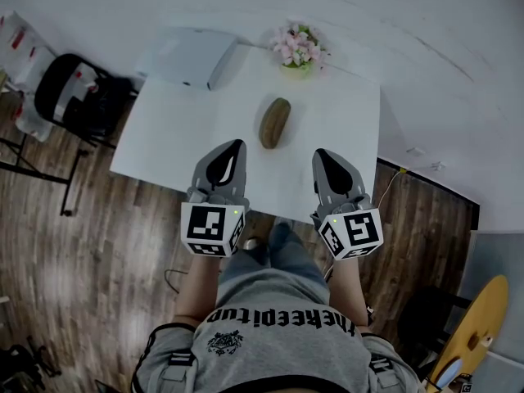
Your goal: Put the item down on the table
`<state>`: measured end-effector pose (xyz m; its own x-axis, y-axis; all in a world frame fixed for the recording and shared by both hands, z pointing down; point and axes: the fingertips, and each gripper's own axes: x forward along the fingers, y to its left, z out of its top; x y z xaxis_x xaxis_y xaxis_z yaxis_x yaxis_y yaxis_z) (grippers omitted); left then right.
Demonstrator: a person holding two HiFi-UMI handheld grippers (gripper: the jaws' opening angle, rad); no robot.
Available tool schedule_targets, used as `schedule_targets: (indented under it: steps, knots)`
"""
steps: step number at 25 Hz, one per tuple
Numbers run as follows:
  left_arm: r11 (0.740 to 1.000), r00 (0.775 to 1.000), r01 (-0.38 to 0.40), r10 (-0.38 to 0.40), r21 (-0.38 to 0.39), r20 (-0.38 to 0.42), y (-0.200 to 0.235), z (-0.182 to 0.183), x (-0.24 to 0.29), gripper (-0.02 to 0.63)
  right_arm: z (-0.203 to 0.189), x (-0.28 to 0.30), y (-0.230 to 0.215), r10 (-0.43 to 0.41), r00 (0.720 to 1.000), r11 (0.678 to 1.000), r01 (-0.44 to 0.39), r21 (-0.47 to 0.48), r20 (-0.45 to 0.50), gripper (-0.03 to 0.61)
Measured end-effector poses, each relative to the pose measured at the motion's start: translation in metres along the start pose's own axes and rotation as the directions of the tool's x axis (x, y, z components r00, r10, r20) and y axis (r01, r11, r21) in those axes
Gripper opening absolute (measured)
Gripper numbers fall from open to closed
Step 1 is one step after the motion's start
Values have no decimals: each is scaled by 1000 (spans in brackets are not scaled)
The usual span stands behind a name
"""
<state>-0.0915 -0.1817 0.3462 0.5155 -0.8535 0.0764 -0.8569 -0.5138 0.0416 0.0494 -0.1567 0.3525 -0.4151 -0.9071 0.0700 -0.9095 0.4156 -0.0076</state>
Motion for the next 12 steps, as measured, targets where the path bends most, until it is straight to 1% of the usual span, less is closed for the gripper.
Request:
schedule_targets:
  steps: [3, 12]
  knots:
    - [1000, 1000, 8, -8, 16, 14, -3, 5, -8, 18, 4, -7, 4, -10, 1000, 1000, 10, -6, 12, 0]
    - [999, 997, 35, -37, 25, 71, -10, 23, -31, 18, 17, -29, 16, -41, 998, 999, 42, -12, 51, -4]
